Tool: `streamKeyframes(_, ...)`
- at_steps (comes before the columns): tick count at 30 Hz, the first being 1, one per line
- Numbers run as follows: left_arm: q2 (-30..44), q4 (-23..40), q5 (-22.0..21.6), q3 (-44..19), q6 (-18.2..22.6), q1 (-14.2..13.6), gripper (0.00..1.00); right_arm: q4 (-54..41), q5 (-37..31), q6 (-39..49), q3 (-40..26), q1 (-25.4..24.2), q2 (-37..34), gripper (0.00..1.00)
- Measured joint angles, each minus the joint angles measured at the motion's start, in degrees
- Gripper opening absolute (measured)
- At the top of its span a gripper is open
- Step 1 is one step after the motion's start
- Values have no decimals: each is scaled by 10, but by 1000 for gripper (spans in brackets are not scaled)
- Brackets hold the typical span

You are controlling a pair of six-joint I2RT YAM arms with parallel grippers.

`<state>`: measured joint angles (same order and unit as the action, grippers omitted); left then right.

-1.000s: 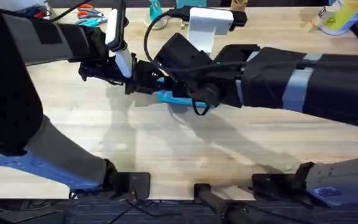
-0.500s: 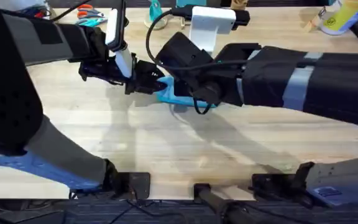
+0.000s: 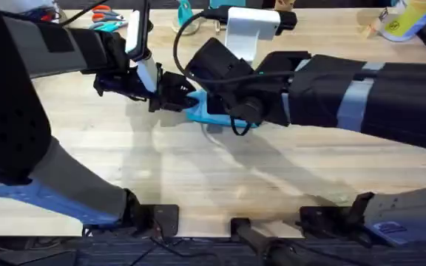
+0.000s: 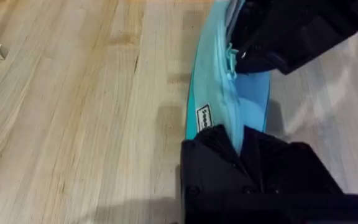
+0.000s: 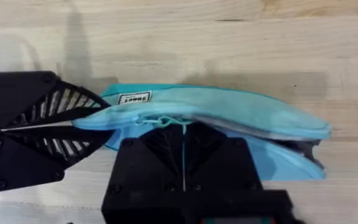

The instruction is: Unzip the bag, pick up the pens from the table one at a time and place them inside, then zip the bag closed.

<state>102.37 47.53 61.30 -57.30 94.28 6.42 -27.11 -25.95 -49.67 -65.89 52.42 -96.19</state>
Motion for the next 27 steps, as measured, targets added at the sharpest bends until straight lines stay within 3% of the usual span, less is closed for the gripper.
streamKeyframes(27, 0, 0, 24, 0, 0, -1, 41, 7, -56, 9, 9, 1, 105, 31)
